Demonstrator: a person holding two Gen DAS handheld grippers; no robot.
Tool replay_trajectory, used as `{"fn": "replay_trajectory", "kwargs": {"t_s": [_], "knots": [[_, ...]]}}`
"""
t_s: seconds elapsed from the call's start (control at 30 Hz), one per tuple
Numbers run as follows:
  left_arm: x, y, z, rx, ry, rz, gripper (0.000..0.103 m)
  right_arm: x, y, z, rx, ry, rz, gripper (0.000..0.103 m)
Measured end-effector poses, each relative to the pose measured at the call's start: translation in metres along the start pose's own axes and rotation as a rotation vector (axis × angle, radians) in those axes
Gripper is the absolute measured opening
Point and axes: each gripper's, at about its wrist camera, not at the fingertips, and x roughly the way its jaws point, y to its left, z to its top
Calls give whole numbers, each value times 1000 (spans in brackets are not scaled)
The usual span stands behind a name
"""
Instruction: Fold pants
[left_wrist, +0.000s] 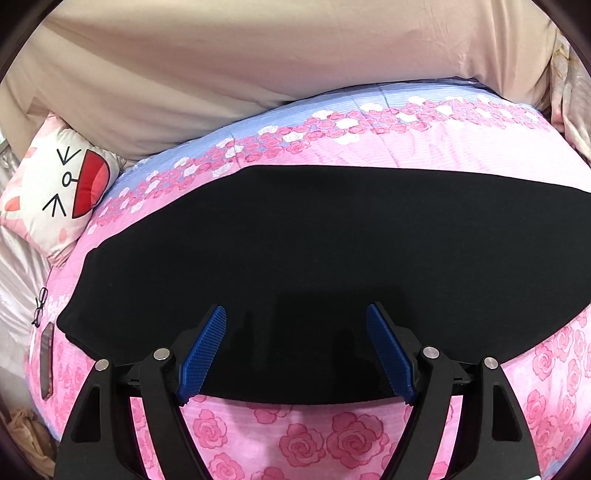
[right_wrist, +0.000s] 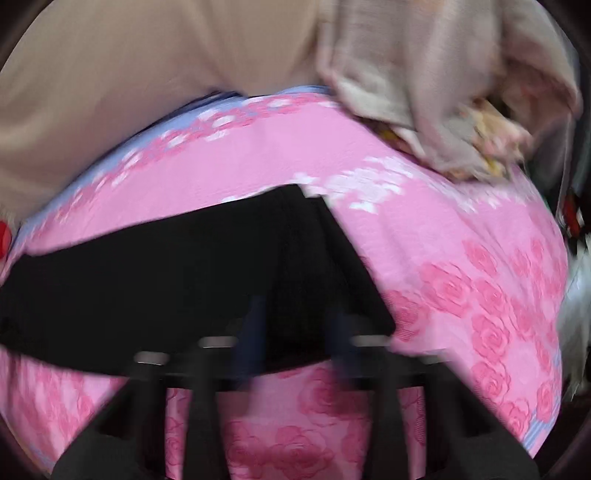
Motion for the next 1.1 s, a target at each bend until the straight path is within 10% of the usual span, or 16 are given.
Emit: {"fn": "replay_trajectory", "kwargs": {"t_s": [0.27,0.4,0.5,0.67,0.8,0.87,0.9,1.1], "knots": [[-15,4,9,-2,-41,0,80,8,-28,5,-21,23,-67,18],[-10,-1,9,7,-22,-11,80,-11,-30,5,51,-30,-21,42],[-8,-3,8,12,-23,-19,80,-26,-44,4,112,-81,-25,85],[-6,-5,5,-2,-12,-53,80,5,-62,1,251,35,133,79],[-7,-1,0,-6,-16,-57,80,13,-47,4,234,36,91,78],[-6,3,-1,-23,-14,-57,80,16,-40,6,217,41,60,52],[-6,7,-2,-31,-14,-57,80,16,-38,6,225,48,104,22],[-7,50,-9,-104,-24,-43,80,-7,-8,24,268,4,241,18]]}}
